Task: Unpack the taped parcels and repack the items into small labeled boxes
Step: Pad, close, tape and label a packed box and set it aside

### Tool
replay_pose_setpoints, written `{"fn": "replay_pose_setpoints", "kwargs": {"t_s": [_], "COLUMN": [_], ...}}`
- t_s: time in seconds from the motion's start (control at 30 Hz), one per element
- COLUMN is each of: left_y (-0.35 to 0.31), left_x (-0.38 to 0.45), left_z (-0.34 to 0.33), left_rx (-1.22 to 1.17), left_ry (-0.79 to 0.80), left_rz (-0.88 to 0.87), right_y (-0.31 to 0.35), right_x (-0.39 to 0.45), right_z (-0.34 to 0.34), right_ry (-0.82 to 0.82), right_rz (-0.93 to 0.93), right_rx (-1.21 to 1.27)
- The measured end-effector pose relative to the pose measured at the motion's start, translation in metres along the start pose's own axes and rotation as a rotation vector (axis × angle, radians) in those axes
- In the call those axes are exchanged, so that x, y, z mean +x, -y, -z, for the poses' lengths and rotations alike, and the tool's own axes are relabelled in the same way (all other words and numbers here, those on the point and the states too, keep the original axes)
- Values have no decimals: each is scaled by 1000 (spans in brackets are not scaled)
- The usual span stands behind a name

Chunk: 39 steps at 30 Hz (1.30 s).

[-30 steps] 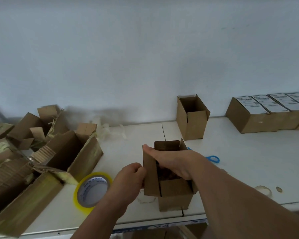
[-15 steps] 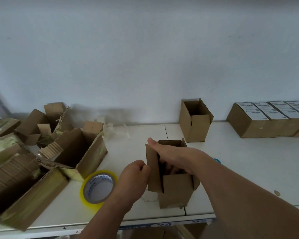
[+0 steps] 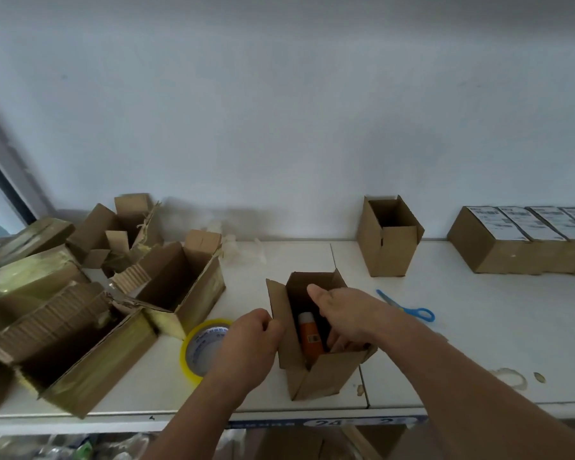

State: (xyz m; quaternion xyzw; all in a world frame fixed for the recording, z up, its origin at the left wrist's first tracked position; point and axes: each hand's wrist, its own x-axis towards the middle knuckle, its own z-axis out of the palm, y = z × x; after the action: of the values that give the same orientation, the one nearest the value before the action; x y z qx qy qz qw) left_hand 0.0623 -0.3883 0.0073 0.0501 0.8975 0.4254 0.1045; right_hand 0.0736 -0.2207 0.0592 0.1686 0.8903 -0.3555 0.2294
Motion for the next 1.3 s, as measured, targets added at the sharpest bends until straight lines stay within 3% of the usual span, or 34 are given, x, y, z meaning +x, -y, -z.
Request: {"fn": "replay_pose_setpoints", "kwargs": {"t_s": [0.1,0.17,0.23,0.3,0.53,0.77,0.9,1.07,1.3], "left_y": [5,5,9,12,10,23,19,9,8], "left_x": [3,0,1,7,1,0,2,18,42], "left_z": [5,6,5,2,-1,-5,-1,13,3], "left_rx": [42,140,341,518,537,637,611,595,649], "left_ry": [-57,-113,-164,-103,169,233,298,268,173], "left_rz": [3,-87,-357,-619,-323,-318,-264,-277,-312], "right_y": [-2,-4,-4,-4,-13,-38,-36,-22,-13], "right_x": [-6,-8,-9,-7,-2,17,25,42,65], "right_z": [-3,-6,-9,-9,-10,-27,-23,-19,-21], "right_ry": [67,49,38,19,-70,-320,-254,-207,-302], "right_rz": [27,100,162,192,199,83,93,253,279], "right_rx": [147,161,211,259,493,262,451,398,328]}}
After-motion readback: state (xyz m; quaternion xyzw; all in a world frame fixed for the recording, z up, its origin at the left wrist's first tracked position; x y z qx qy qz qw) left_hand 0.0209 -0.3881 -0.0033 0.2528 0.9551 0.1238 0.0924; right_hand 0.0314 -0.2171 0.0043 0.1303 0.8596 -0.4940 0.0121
